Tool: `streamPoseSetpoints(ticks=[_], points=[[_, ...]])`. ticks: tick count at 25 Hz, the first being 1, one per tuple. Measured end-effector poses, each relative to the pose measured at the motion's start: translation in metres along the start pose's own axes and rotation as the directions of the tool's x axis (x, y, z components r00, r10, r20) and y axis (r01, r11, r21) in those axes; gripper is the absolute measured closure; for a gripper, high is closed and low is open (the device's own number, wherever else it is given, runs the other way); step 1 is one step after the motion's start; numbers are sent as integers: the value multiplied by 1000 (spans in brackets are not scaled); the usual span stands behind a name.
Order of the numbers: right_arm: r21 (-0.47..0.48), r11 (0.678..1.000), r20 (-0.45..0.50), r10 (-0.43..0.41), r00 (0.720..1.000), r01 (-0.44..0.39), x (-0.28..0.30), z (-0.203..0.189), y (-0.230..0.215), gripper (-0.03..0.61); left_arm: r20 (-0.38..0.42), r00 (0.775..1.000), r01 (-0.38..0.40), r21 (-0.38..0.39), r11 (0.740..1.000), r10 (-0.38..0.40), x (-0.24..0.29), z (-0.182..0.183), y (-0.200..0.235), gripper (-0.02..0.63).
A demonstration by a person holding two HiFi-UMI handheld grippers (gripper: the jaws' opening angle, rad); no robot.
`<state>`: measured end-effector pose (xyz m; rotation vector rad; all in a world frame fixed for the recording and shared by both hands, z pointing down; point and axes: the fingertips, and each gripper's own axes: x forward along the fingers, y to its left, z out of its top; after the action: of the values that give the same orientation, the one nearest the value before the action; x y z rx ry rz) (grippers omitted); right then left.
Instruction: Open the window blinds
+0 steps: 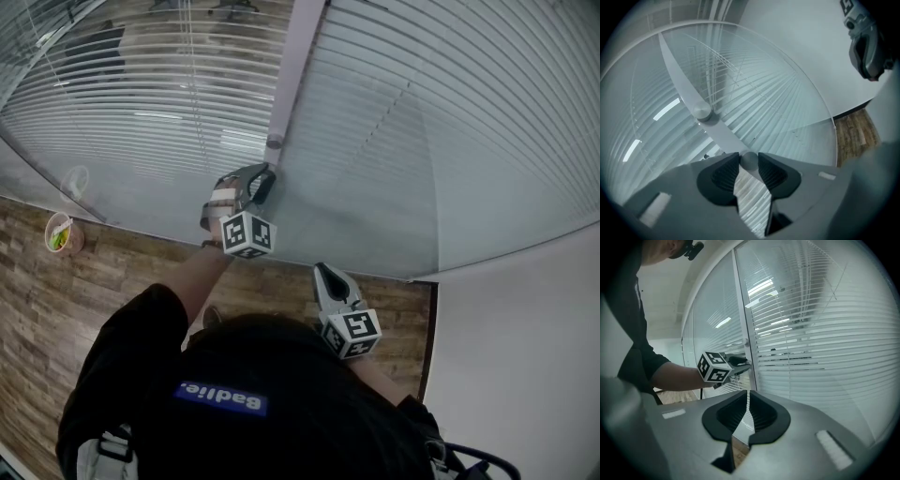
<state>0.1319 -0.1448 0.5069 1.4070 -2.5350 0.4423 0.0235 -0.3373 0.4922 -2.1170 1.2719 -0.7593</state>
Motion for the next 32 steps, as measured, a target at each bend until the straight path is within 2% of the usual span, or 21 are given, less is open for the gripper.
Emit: streamPoseSetpoints(ticks=[5, 9, 16, 20, 27, 32], points=[[2, 1000, 0, 2, 1000, -2, 1, 0, 0, 558, -6, 1000, 6, -93, 996, -7, 2, -2, 0, 489], [2, 1000, 4, -2, 1000, 2, 0, 0, -1, 558, -5, 1000, 8, -186, 983, -9, 2, -3, 1, 489], [4, 1000, 8, -7, 1000, 7, -1, -1, -3, 558, -13, 1000, 12, -324, 946, -17, 2, -4, 3, 489], [6, 1000, 10, -5, 1000, 5, 0, -1, -3, 558, -17, 999, 20, -399, 917, -29, 4, -5, 3, 489], [7, 1000, 16, -9, 1000, 8, -1, 0, -3, 558, -20, 999, 25, -495, 869, -39, 4, -6, 5, 489], [14, 1000, 17, -8, 1000, 7, -2, -1, -3, 560, -21, 999, 28, -537, 843, -46, 4, -6, 6, 489]])
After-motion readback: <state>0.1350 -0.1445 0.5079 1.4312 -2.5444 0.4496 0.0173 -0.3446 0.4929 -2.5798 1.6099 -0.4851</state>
